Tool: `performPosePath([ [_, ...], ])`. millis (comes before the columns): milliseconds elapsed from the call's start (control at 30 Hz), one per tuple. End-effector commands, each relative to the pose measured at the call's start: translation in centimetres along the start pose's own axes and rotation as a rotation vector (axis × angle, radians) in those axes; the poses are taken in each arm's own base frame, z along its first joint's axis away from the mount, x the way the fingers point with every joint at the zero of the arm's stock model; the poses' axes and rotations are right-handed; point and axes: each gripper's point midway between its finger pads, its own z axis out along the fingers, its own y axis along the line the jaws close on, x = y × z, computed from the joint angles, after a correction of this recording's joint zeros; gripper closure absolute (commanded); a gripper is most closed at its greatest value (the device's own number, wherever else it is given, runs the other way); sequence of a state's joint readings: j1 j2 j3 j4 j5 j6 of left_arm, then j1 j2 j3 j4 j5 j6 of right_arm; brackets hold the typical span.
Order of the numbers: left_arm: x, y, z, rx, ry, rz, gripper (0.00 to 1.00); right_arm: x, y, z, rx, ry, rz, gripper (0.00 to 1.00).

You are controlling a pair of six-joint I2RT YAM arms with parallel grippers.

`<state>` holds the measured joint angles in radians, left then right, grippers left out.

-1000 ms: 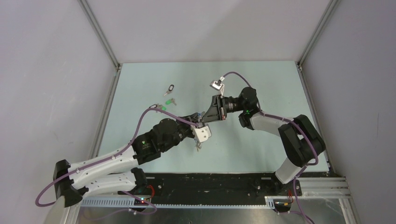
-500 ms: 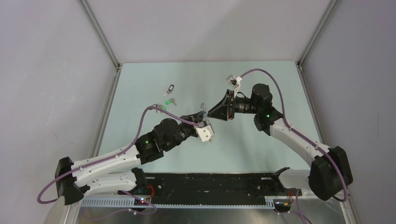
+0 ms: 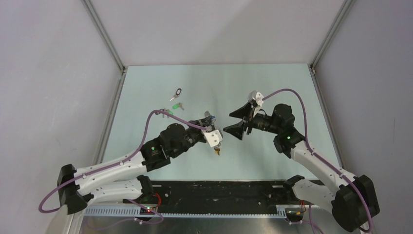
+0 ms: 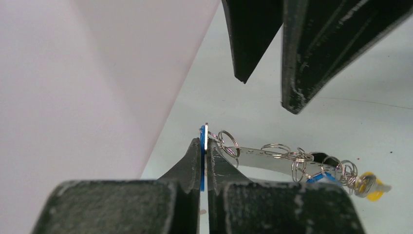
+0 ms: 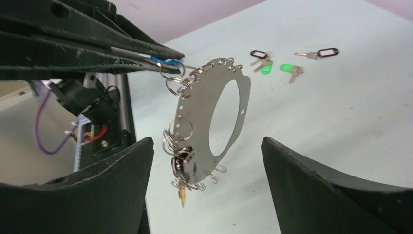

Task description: Remove the keys from the keyring

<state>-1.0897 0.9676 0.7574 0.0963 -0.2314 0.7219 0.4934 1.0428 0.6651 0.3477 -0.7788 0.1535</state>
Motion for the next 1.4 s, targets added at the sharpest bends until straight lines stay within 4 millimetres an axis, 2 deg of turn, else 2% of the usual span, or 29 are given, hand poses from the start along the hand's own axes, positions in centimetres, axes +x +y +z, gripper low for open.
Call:
performPosePath([
  [0,-3.9,3.9,-0.8,-0.115,-0.117,-0.06,1.0,-2.5,-0.8,-0.3,0.073,-0.134,-0.12,0.08],
  [33,-3.9,3.9,-0.9,-0.116,-0.118,-0.061,1.0,-2.9,-1.2,-0.3,0.116,-0.16,-0.089,0.02],
  [67,-3.9,3.9,-0.9,-0.117,-0.117,-0.061,1.0,-3.1,-1.5,-0.4,0.138,-0.186,-0.074,0.01],
  [167,-3.8,4.1,-1.0,-0.126,-0.112,-0.063,1.0,-4.1,-2.3,-0.9,0.215,-0.252,0.078,0.0],
  [300,-3.5,4.3,-1.1,-0.141,-0.099,-0.07,1.0,-4.5,-2.9,-2.3,0.285,-0.278,0.174,0.01],
  [467,-3.5,4.6,-0.9,-0.154,-0.089,-0.088,1.0,-4.3,-2.2,-2.5,0.278,-0.276,0.097,0.02],
  [700,-3.5,4.8,-1.0,-0.162,-0.086,-0.097,1.0,-3.6,0.0,-0.7,0.214,-0.244,-0.011,0.12],
  [867,-3.6,4.8,-1.1,-0.159,-0.088,-0.098,1.0,-3.4,0.8,1.1,0.142,-0.258,0.013,0.25],
  [900,-3.6,4.8,-1.1,-0.158,-0.088,-0.098,1.0,-3.8,1.0,1.3,0.13,-0.278,0.007,0.26],
  [1067,-3.6,4.8,-1.1,-0.158,-0.086,-0.098,1.0,-3.5,1.3,2.8,0.131,-0.282,-0.006,0.28],
  [1367,-3.6,4.5,-0.9,-0.145,-0.084,-0.095,1.0,-3.4,1.8,4.2,0.157,-0.295,-0.044,0.32],
])
